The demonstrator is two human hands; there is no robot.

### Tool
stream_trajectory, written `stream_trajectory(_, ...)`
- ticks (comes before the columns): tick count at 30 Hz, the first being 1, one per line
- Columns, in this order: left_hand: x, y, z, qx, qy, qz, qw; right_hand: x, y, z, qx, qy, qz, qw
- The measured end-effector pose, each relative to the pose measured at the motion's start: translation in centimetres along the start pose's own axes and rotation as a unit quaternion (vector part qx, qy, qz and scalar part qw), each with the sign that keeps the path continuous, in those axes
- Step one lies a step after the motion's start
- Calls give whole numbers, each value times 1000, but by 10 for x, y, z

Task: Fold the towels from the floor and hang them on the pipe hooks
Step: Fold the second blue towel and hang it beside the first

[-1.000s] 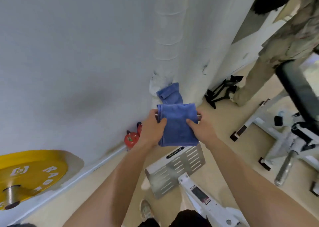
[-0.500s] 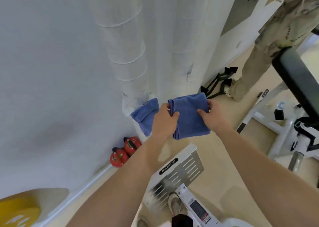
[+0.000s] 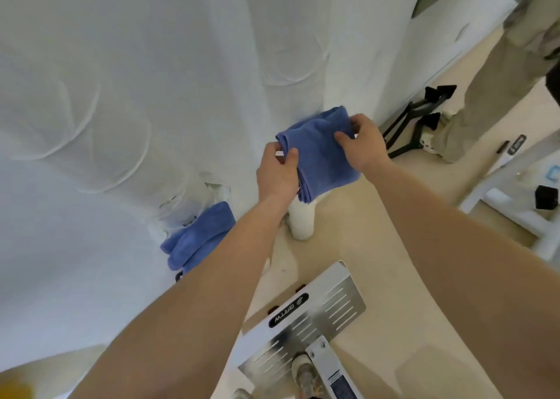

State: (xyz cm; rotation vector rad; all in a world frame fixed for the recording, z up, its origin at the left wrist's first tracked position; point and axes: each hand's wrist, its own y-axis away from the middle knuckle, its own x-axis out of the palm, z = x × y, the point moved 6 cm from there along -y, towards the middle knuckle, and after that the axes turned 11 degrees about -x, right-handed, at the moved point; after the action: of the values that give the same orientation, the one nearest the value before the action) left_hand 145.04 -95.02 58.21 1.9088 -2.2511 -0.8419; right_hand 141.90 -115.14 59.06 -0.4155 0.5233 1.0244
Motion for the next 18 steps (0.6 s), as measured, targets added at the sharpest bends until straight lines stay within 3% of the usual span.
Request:
stream_trajectory(10,9,-57,18,-15,27,-39,999,30,-58,-49,-29,-70,64,995)
stream_trajectory(18,27,-66,59,-152,59,19,986,59,-34,-80,84,-116,143,979)
